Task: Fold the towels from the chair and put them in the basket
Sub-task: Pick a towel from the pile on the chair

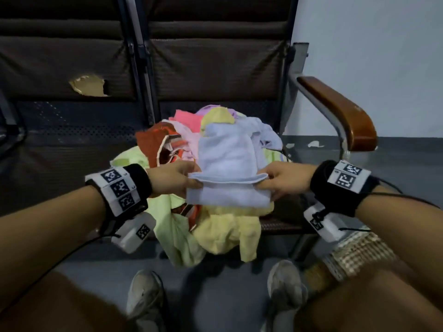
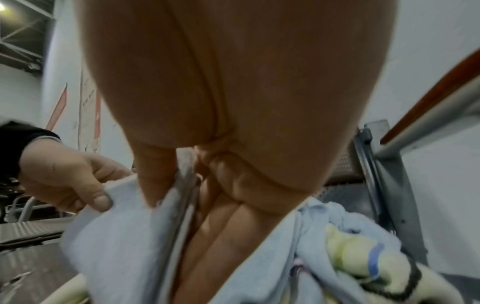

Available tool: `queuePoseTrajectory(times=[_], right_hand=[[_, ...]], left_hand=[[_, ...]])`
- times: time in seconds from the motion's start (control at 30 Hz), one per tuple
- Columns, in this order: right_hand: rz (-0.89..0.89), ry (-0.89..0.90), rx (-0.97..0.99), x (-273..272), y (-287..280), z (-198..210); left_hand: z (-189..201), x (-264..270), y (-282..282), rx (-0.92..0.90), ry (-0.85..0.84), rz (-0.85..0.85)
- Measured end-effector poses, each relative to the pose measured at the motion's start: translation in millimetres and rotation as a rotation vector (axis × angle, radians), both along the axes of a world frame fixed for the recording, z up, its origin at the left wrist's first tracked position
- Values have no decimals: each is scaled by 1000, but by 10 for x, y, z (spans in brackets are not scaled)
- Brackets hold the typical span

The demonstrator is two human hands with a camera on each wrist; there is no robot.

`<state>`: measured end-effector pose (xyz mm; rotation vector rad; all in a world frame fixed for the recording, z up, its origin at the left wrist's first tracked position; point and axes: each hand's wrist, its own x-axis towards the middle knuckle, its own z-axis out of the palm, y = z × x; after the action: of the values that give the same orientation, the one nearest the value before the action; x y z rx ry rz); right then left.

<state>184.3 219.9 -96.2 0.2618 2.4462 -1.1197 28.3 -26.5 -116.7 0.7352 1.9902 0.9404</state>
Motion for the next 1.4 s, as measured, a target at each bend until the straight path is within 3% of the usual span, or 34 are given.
queuePoseTrajectory(times=[0.1, 0.2, 0.4, 0.5, 0.6, 0.73, 0.8, 0.87, 0.93, 1.03, 1.2, 1.4], right_hand=[[-42, -147, -162, 10, -4, -205], [-172, -90, -154, -145, 87, -277], [-491, 257, -15, -736, 289, -395], [-572, 373, 72, -1025, 388, -535], [-587, 369, 152, -1178, 464, -627], [-446, 533, 383, -1037, 397, -665], [-269, 607, 381, -857, 310, -710], [-78, 567, 404, -671, 223, -815], [93, 465, 518, -537, 180, -961], [212, 333, 617, -436, 176, -1098], [103, 418, 497, -448, 187, -940], [-166, 340, 111, -389, 222, -675]], left_hand=[[-119, -12, -31, -113, -120, -69], [-168, -123, 81, -83, -97, -30], [-366, -556, 578, 188, 240, 370], [-434, -792, 794, 201, 272, 487], [-498, -917, 895, 102, 283, 566], [-573, -692, 731, 115, 580, 387], [-636, -534, 604, 132, 558, 193], [-724, -410, 467, 74, 492, 20], [-831, -337, 348, -13, 549, -105], [-951, -298, 268, 5, 711, -91], [-849, -307, 332, 66, 757, -29], [-686, -377, 319, 205, 485, 153]])
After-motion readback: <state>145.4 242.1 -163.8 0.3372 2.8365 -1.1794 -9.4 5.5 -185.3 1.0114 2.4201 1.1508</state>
